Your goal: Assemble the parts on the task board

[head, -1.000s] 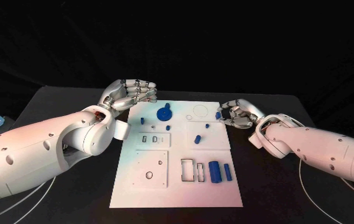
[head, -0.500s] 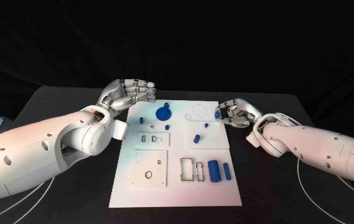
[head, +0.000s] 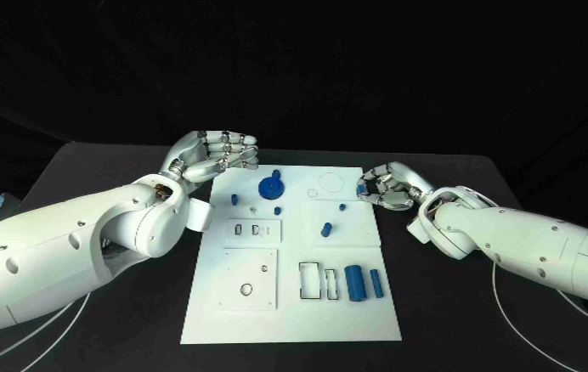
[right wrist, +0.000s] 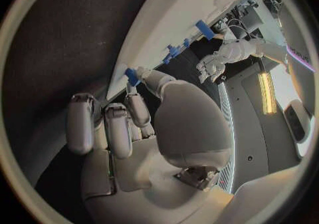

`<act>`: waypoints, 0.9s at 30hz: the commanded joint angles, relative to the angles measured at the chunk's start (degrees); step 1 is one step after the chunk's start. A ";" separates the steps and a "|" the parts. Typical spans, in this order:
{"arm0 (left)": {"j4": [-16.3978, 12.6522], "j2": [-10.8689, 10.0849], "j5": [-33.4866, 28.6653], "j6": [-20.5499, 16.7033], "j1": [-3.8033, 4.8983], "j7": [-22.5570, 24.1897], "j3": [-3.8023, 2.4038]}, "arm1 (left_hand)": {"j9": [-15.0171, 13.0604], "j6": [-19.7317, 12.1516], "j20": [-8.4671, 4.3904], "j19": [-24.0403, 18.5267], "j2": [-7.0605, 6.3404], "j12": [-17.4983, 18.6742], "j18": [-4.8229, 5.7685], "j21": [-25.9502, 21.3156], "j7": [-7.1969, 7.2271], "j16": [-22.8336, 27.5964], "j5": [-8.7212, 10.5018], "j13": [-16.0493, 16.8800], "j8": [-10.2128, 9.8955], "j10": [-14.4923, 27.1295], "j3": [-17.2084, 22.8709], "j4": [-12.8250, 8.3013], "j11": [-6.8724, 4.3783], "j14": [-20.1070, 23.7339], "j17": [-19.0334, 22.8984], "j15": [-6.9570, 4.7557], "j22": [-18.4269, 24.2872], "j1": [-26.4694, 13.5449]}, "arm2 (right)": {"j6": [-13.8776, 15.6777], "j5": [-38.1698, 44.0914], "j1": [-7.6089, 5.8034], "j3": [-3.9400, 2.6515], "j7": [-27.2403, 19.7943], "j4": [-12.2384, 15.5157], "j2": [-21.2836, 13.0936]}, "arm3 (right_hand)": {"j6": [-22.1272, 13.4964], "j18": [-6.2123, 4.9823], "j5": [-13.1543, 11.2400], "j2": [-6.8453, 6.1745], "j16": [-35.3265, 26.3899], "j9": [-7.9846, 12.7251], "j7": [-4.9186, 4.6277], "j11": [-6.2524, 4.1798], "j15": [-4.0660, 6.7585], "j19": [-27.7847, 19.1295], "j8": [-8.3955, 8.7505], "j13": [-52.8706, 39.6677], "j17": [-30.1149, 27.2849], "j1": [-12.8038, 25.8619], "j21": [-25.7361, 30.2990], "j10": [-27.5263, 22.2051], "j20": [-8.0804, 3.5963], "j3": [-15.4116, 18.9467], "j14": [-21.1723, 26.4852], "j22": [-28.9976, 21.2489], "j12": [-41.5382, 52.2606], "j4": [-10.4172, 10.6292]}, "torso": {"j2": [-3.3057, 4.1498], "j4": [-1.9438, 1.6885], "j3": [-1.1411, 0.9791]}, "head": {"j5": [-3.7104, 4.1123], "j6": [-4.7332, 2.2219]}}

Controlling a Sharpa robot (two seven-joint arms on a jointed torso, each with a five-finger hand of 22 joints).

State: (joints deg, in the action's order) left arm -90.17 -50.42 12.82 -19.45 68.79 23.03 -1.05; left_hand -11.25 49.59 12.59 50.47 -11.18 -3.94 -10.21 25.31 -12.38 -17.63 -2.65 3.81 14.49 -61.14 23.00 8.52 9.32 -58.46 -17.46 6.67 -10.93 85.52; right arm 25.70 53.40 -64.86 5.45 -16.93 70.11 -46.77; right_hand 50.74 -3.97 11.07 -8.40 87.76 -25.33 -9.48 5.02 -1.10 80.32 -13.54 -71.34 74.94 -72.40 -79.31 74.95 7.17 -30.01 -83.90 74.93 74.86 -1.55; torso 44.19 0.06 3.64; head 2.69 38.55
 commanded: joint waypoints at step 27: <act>0.30 0.03 -0.02 0.95 -0.02 0.25 0.03 | 0.10 0.13 0.13 -0.38 0.26 0.26 -0.13 0.13 -0.39 0.33 -0.26 -0.05 -0.24 0.13 0.59 -0.24 0.33 0.27 -0.13 0.14 -0.05 -0.01 | 7.75 1.96 -1.48 -0.08 4.81 8.68 -1.86 | 2.48 0.77 -1.27 3.29 0.49 -2.07 1.52 -1.76 1.75 0.99 -3.43 -0.59 8.13 -0.28 -0.90 0.94 -1.54 -0.81 -4.59 4.02 0.76 0.29 | -0.41 0.08 0.04 | -0.69 0.01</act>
State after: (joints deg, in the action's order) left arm -89.84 -50.47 12.84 -19.42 68.77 22.95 -1.01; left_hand -11.20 49.59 12.59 50.47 -11.18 -3.95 -10.21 25.30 -12.38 -17.63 -2.65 3.81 14.49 -61.14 23.33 8.20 9.32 -58.45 -17.50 6.67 -10.93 85.52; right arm 30.97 54.18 -66.17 5.40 -14.26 77.70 -48.61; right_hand 53.26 -3.96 9.83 -5.85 87.99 -27.05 -7.91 3.58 0.39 80.92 -16.57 -72.01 74.92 -72.83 -80.03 75.96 5.73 -30.59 -83.98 74.91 75.46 -1.29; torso 43.92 0.10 3.65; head 2.13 38.64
